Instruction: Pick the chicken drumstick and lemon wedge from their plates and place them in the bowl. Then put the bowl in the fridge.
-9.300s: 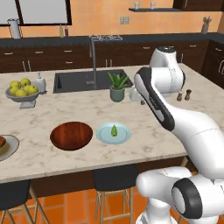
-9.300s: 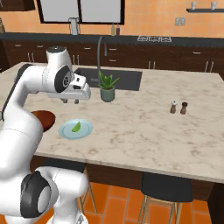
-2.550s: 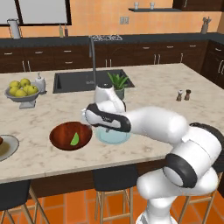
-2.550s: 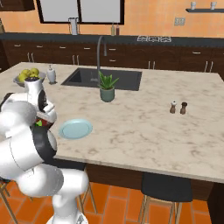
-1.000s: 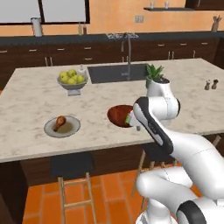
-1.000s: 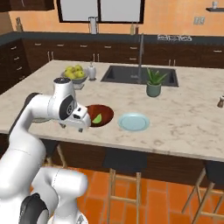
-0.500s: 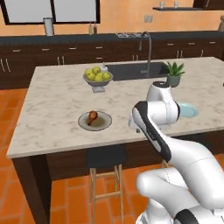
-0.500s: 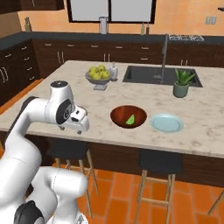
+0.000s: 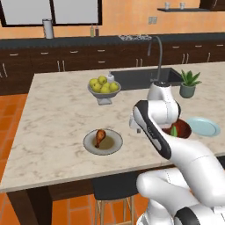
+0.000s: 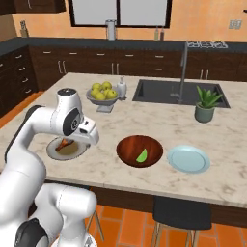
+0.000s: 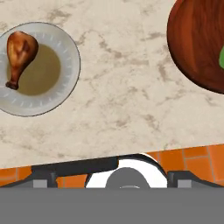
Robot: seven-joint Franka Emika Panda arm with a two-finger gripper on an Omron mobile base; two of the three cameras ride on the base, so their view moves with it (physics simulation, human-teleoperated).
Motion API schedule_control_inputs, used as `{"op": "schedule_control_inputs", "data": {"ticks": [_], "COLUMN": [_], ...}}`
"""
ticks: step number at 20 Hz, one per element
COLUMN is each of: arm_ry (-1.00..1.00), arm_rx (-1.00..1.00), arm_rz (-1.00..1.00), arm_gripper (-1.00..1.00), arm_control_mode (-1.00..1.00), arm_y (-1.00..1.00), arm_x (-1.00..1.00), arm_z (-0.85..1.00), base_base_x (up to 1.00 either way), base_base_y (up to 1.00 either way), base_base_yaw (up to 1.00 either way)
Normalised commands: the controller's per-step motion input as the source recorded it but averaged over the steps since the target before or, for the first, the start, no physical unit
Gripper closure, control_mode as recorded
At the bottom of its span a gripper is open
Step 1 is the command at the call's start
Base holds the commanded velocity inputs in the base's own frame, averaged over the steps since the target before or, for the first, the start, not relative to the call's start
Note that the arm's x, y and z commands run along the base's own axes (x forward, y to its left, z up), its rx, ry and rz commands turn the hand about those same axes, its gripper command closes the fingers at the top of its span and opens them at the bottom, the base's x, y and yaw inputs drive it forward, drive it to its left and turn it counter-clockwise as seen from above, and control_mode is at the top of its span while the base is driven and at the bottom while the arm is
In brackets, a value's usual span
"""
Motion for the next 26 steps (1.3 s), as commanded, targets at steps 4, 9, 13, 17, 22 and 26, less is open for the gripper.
{"op": "schedule_control_inputs", "data": {"ticks": [4, 9, 13, 17, 22, 26], "arm_ry": [0.00, 0.00, 0.00, 0.00, -0.01, 0.06], "arm_rx": [-0.02, 0.00, 0.00, -0.01, 0.00, 0.00], "arm_rz": [0.00, 0.00, 0.00, 0.00, 0.00, 0.00], "arm_gripper": [-1.00, -1.00, -1.00, -1.00, -1.00, -1.00], "arm_control_mode": [-1.00, -1.00, -1.00, -1.00, -1.00, -1.00], "arm_y": [0.54, 0.98, 0.87, 0.56, 0.22, 0.12], "arm_x": [0.56, 0.53, 0.82, 0.78, 0.44, 0.35], "arm_z": [0.00, -0.12, -0.40, -0.53, -0.42, -0.22], "base_base_x": [0.22, 0.00, 0.00, 0.00, 0.00, 0.00], "base_base_y": [0.15, 0.00, 0.00, 0.00, 0.00, 0.00], "base_base_yaw": [0.00, 0.00, 0.00, 0.00, 0.00, 0.00]}}
